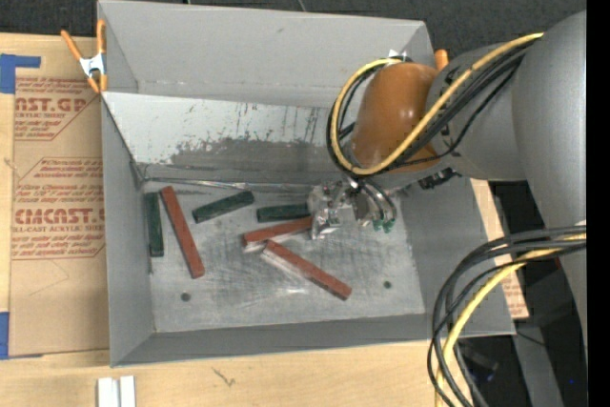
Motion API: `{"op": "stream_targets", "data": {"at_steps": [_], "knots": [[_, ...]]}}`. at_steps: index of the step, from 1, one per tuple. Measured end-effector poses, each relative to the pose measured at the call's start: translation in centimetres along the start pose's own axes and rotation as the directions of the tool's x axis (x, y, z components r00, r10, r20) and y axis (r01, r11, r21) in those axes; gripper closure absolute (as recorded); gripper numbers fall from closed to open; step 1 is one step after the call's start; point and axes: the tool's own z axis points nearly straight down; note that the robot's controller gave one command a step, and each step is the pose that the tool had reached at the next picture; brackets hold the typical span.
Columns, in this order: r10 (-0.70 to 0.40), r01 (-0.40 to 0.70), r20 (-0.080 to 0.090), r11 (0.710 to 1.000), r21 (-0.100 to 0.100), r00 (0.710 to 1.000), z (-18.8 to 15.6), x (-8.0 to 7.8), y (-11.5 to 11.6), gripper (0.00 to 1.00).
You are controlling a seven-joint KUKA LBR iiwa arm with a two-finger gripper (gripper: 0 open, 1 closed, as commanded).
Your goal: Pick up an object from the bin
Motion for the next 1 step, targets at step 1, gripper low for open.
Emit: {"op": "stream_targets", "data": {"at_steps": [1], "knots": [[0.0,0.0,0.0,1.0,0.0,1.0,0.0,0.0,0.0,1.0]]}}
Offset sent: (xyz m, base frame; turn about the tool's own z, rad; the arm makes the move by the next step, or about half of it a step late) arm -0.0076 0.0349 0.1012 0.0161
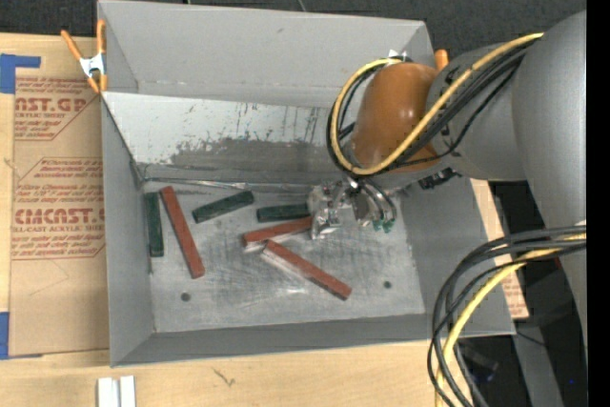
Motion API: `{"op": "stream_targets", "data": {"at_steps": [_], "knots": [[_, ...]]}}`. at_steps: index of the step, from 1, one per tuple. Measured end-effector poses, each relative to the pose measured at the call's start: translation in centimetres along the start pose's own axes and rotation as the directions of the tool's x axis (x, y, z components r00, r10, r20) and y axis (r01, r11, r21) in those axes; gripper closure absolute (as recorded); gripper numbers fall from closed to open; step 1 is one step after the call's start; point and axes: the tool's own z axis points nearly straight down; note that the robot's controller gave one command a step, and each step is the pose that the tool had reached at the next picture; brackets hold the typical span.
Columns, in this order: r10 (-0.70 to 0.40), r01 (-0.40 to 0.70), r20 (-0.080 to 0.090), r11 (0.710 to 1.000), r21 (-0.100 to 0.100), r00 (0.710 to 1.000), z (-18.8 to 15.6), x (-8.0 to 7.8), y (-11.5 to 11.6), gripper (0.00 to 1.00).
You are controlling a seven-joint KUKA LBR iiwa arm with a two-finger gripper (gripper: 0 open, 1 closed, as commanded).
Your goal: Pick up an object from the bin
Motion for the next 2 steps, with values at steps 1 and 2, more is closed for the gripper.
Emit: {"op": "stream_targets", "data": {"at_steps": [1,2], "knots": [[0.004,-0.004,-0.011,1.0,0.0,1.0,-0.6,0.3,0.3,1.0],[-0.265,0.264,-0.027,0.964,-0.008,0.964,-0.2,4.3,2.3,0.0]]}}
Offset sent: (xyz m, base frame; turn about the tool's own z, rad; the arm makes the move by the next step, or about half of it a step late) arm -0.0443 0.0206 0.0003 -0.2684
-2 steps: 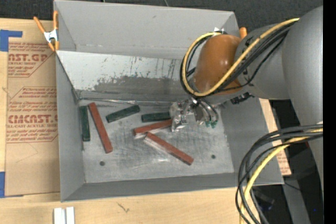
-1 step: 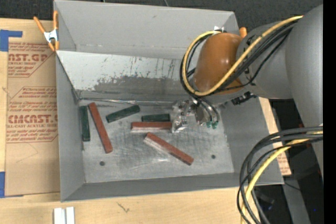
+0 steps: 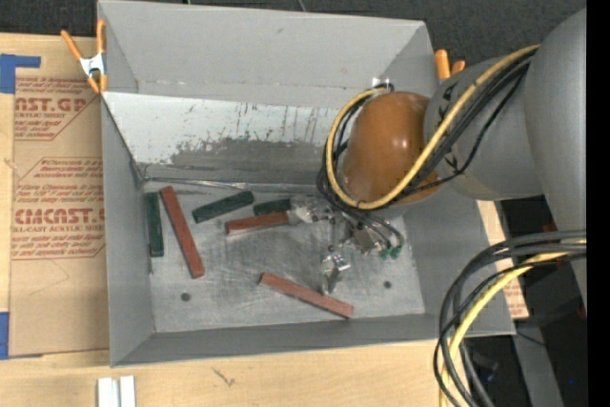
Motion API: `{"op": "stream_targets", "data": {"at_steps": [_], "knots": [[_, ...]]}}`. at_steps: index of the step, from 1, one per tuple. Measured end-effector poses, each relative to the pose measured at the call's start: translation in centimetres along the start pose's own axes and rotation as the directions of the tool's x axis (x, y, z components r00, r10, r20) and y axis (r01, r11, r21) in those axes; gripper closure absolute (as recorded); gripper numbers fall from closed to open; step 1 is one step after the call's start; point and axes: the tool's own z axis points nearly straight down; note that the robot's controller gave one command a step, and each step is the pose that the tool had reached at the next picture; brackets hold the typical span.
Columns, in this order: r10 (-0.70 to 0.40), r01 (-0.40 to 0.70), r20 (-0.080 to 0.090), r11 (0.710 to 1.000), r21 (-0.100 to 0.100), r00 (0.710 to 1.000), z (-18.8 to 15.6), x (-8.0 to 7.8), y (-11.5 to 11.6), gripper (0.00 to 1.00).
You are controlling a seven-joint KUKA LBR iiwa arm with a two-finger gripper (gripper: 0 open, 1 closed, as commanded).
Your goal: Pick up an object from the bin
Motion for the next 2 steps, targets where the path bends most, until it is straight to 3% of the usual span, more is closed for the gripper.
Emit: {"op": "stream_targets", "data": {"at_steps": [1,2], "knots": [[0.0,0.0,0.001,1.0,0.0,1.0,0.0,0.0,0.0,0.0],[-0.075,0.075,0.004,0.997,0.003,0.997,0.3,1.2,1.4,0.0]]}}
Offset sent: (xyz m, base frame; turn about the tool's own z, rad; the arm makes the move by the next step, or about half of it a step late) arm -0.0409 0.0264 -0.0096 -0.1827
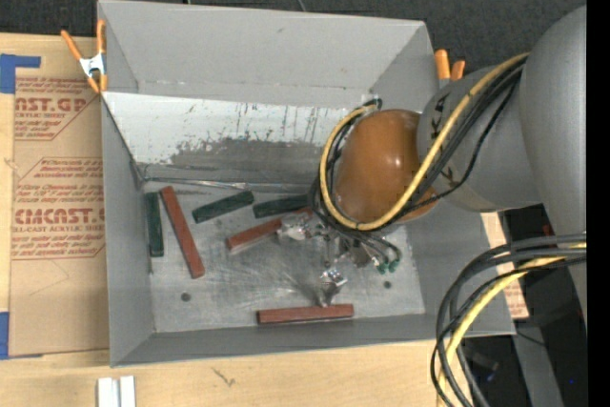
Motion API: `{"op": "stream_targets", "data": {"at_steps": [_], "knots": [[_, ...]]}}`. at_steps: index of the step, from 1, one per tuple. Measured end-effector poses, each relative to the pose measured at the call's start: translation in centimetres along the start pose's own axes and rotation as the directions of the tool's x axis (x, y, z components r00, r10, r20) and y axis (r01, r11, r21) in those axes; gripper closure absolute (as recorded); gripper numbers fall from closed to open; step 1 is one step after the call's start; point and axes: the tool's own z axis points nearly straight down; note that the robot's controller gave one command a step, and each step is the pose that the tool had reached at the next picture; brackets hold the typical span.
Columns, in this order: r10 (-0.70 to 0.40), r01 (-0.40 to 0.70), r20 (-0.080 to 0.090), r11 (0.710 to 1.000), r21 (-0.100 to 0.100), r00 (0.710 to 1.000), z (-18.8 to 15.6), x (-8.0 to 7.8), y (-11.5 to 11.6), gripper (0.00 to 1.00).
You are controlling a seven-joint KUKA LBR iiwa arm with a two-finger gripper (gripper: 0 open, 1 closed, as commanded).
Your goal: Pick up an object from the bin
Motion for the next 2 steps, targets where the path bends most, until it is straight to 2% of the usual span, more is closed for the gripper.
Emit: {"op": "stream_targets", "data": {"at_steps": [1,2], "knots": [[-0.028,0.028,0.024,1.0,0.009,0.999,-0.8,2.1,1.6,0.0],[-0.048,0.048,-0.005,0.999,-0.004,0.999,-3.7,-2.4,0.9,0.0]]}}
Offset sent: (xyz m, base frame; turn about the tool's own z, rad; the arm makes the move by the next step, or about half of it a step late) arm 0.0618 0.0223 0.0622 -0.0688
